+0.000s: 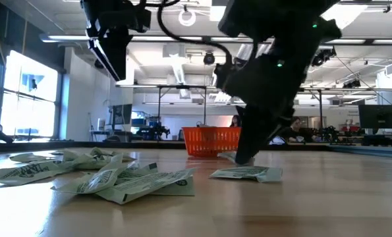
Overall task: Pick and place Stevia / Truvia into bins
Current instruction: Put the green stevia packet into the orange basket
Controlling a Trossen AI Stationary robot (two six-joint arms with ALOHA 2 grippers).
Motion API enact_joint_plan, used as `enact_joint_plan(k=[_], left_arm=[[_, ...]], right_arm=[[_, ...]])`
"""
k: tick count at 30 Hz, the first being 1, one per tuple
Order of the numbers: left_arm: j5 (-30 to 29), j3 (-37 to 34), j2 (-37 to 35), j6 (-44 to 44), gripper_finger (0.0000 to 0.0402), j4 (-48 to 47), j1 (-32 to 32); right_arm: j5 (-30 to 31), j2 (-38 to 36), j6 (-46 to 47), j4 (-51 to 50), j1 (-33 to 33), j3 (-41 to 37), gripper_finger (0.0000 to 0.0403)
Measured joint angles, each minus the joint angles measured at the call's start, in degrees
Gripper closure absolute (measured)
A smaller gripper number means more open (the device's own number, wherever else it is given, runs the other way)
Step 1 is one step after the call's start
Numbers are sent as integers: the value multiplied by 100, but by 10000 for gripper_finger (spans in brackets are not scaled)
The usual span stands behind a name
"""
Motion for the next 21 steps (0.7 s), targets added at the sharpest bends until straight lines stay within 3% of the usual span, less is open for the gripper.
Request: enact_joint_plan(k=[2, 9, 16, 21], left_arm=[[-25, -7, -2, -195, 169, -102, 7], [-26, -537, -250, -828, 170, -181, 17], [50, -1630, -1228, -1778, 170, -446, 57], [443, -2741, -2174, -2625, 170, -352, 341]], right_arm=[[203, -198, 193, -82, -165, -20, 392], [830, -1287, 688, -267, -775, -2, 397], [-380, -1295, -20, -989, -1697, -15, 386], [-833, -1275, -184, -583, -1961, -4, 320]])
